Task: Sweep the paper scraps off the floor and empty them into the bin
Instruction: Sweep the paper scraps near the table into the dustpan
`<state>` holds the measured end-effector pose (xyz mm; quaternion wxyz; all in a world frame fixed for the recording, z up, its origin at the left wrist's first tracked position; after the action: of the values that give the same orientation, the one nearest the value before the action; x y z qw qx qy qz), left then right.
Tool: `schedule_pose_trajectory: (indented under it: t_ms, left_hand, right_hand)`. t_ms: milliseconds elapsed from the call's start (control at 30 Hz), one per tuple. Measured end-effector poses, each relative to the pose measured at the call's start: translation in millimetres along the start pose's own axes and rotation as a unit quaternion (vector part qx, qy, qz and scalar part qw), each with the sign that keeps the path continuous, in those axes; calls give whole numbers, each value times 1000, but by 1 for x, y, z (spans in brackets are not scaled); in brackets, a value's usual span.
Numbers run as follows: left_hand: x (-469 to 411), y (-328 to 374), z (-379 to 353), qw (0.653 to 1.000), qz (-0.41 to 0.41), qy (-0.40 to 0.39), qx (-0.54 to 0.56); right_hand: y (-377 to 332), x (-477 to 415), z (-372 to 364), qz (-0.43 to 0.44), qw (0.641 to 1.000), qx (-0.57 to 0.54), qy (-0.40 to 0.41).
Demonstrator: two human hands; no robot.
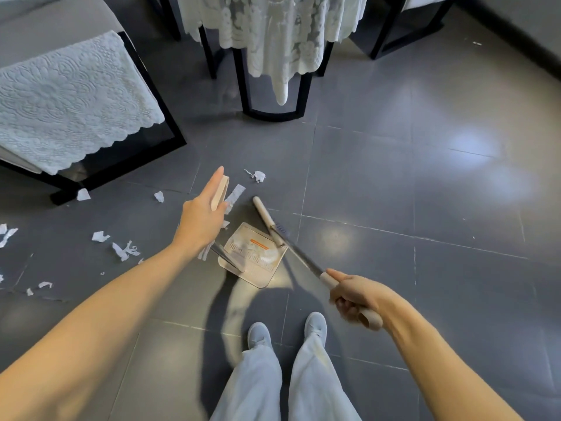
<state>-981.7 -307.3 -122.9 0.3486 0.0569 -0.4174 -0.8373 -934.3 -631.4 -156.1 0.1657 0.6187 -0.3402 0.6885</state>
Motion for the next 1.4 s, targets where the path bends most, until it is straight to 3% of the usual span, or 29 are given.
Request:
schedule_pose_trajectory:
  t_ms: [233,567,833,1000,1100,1400]
  left_hand:
    - [12,-28,40,998,18,56,11]
    - [19,-52,89,996,60,59,-2]
    - [39,-98,145,988,121,99,-20]
    - [47,-134,172,977,168,120,-45]
    - [44,-153,190,974,176,141,-25]
    - [-21,-176,223,982,111,144,54]
  right_hand:
    - [-51,35,-4,-4,994,-92,-67]
    - [-160,-17,-10,121,989,73,50]
    - [-247,-98,-23,139,968,201,57]
    - [-233,-118,-52,56,989,139,11]
    - [-215,-118,-85,34,980,196,4]
    - [-165,-72,-186,-37,977,199,-65]
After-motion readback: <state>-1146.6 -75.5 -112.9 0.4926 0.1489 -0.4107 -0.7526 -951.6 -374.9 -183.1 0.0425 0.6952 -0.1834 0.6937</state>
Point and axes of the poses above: each hand's wrist, its own x-axis away from the middle knuckle, its own z-axis out of the back of the hand, y = z × x, the point moved 7 cm from there along -x, towards the middle knuckle, and after that the axes turned 2 degrees about -z, right-handed, at the moved point
